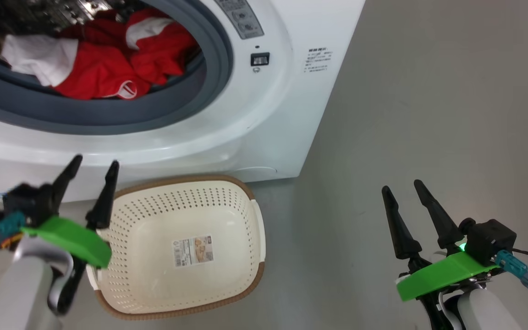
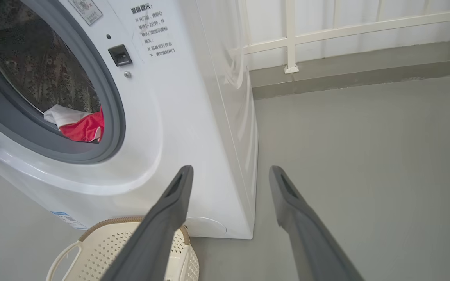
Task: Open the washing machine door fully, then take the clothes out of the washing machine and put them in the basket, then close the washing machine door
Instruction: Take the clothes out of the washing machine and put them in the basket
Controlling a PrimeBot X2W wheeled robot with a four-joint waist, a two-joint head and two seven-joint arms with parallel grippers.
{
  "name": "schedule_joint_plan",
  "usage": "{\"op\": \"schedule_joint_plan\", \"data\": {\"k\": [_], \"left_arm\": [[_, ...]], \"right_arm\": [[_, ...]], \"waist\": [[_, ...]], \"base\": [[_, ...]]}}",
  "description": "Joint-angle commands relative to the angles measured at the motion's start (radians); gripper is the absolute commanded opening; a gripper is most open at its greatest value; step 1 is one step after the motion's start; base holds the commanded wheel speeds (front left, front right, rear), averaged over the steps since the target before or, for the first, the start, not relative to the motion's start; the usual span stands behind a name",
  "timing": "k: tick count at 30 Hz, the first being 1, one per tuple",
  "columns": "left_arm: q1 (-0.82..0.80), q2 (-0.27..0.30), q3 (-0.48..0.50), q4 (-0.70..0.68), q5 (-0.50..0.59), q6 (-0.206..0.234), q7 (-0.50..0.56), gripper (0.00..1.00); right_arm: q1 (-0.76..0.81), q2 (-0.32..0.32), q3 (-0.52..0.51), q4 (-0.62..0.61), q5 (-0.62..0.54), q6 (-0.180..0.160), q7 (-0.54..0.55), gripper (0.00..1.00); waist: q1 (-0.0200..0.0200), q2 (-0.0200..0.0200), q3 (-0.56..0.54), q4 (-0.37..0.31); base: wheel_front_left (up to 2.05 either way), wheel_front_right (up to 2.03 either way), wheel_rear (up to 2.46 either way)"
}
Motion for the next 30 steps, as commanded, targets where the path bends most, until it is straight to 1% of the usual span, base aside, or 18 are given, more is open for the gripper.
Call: {"op": "schedule_joint_plan", "data": {"k": [1,11,12,17,19,26,30], "left_arm": [[-0.06,0.05,0.016,0.006,-0.013,0.002,0.008,1.0],[-0.345,0.089,-0.099,0.204,-0.07,0.002,0.078,1.0],[-0.394,0.099,-0.122,0.236,-0.082,0.002,0.09,1.0],[-0.508,0.125,-0.184,0.309,-0.101,0.002,0.104,1.0],[-0.528,0.128,-0.196,0.321,-0.106,0.002,0.104,1.0],[-0.644,0.148,-0.296,0.416,-0.122,0.002,0.113,1.0],[-0.695,0.168,-0.34,0.465,-0.134,0.002,0.106,1.0]], "right_arm": [[-0.029,0.002,0.023,-0.025,-0.014,0.005,-0.009,1.0],[-0.069,0.004,0.052,-0.041,0.019,0.005,-0.009,1.0],[-0.076,0.004,0.056,-0.043,0.025,0.005,-0.009,1.0],[-0.09,0.004,0.071,-0.054,0.039,0.005,-0.009,1.0],[-0.093,0.004,0.074,-0.056,0.041,0.005,-0.009,1.0],[-0.118,0.004,0.102,-0.065,0.058,0.005,-0.009,1.0],[-0.133,0.004,0.107,-0.068,0.073,0.005,-0.009,1.0]], "waist": [[0.0,0.0,0.029,-0.018],[0.0,0.0,0.1,-0.06],[0.0,0.0,0.115,-0.067],[0.0,0.0,0.153,-0.082],[0.0,0.0,0.161,-0.084],[0.0,0.0,0.209,-0.106],[0.0,0.0,0.23,-0.127]], "base": [[0.0,0.0,0.0],[0.0,0.0,0.0],[0.0,0.0,0.0],[0.0,0.0,0.0],[0.0,0.0,0.0],[0.0,0.0,0.0],[0.0,0.0,0.0]]}}
